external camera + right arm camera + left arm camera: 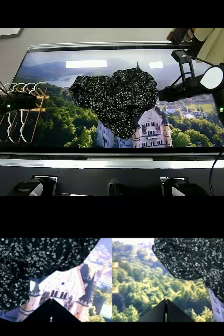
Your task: Fold the clothes and pants, and hang the long-sleeved shirts on hangers.
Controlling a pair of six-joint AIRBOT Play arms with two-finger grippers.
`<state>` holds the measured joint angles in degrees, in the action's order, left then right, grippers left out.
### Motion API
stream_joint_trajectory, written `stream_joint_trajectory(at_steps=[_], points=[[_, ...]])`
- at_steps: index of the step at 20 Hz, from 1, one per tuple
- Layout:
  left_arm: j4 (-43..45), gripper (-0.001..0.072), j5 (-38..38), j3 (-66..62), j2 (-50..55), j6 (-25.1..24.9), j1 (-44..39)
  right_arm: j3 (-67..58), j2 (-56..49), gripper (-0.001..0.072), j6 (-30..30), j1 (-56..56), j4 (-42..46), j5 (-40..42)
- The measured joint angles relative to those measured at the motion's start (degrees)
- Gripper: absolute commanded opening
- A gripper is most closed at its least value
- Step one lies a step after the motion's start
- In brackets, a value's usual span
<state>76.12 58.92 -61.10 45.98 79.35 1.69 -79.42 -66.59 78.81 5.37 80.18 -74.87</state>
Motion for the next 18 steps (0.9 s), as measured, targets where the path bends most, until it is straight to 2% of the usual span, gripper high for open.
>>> stream_joint_trajectory(at_steps=[5, 6, 7, 8, 11, 14, 16, 18], points=[[0.0, 0.0034, 0.0, 0.0, 0.0, 0.0, 0.0, 0.0, 0.0, 0.0033, 0.0, 0.0, 0.0, 0.0], [0.0, 0.0117, 0.0, 0.0, 0.0, 0.0, 0.0, 0.0, 0.0, 0.0033, 0.0, 0.0, 0.0, 0.0], [0.0, 0.0369, 0.0, 0.0, 0.1, 0.0, 0.0, 0.0, 0.0, 0.0033, 0.0, 0.0, 0.0, 0.0], [0.0, 0.0720, 0.0, 0.0, 0.1, 0.0, 0.0, 0.0, 0.0, 0.0033, 0.0, 0.0, 0.0, 0.0], [0.0, 0.0720, 0.2, 1.2, 0.1, 0.9, 0.2, 0.0, 0.0, 0.0033, 0.0, 0.0, 0.0, 0.0], [-0.3, 0.0720, 0.2, 5.7, 1.0, 4.9, 1.3, 0.0, 0.0, 0.0033, -0.1, 0.0, 0.0, 0.0], [-3.8, 0.0720, -1.2, 10.6, 2.4, 6.9, 2.4, 0.0, 0.0, 0.0033, -0.3, 0.0, 0.0, 0.0], [-11.3, 0.0720, -3.8, 15.7, 4.5, 7.2, 2.7, 0.0, 0.0, 0.0033, -0.3, 0.0, 0.0, 0.0]])
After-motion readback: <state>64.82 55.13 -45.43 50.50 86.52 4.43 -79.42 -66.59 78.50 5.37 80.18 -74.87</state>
